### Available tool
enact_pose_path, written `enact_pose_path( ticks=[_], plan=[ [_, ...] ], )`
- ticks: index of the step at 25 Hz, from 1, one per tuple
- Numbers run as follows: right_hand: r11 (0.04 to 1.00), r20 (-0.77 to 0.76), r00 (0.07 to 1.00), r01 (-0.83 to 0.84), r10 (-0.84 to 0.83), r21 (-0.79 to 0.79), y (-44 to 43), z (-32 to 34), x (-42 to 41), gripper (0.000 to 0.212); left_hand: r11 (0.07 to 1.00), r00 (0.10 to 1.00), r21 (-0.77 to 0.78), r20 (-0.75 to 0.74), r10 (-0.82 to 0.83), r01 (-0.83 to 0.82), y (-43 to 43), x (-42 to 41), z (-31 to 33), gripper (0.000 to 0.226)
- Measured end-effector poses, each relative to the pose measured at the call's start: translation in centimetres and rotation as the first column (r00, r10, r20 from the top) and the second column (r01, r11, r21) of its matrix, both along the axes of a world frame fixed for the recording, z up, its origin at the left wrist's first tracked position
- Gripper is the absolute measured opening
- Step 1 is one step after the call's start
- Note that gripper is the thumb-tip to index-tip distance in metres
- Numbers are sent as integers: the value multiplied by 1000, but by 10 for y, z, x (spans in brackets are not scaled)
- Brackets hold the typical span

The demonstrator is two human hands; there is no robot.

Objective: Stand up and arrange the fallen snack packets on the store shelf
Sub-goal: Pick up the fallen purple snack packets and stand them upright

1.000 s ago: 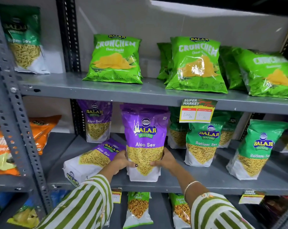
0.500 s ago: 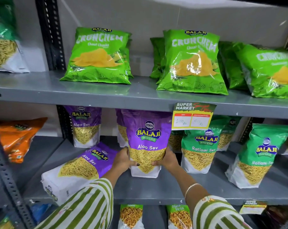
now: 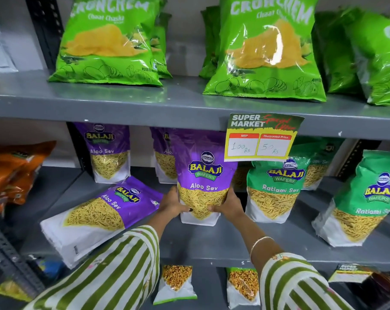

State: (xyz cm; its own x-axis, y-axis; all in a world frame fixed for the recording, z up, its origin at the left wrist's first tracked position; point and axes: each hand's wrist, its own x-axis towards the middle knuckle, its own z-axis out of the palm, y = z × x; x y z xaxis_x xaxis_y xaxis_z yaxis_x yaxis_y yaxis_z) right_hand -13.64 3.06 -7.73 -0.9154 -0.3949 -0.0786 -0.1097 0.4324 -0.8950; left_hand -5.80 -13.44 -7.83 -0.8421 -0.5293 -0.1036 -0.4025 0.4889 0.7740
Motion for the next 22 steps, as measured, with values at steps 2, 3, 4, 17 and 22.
enact_pose_path(
  ticks=[2, 3, 4, 17, 22],
  plan=[
    [992, 49, 996, -74, 69, 101, -2, 5, 4, 84, 999, 997, 5, 65, -32, 32, 1, 9, 7, 83],
    [983, 102, 992, -94, 79, 160, -3, 3, 2, 75, 999, 994, 6, 98, -39, 38, -1, 14, 11, 87],
    [961, 189, 979, -123, 76, 249, -4, 9, 7, 57, 999, 992, -3, 125, -32, 33, -5, 24, 19, 88],
    [996, 587, 810, -59, 7, 68, -197, -13, 159, 50, 989, 988, 132, 149, 42, -62, -216, 163, 53, 46],
    [958, 781, 621, 179, 69, -226, -246, -39, 195, 38, 851, 940, 525, 294, -173, -8, -245, 180, 22, 33]
  ],
)
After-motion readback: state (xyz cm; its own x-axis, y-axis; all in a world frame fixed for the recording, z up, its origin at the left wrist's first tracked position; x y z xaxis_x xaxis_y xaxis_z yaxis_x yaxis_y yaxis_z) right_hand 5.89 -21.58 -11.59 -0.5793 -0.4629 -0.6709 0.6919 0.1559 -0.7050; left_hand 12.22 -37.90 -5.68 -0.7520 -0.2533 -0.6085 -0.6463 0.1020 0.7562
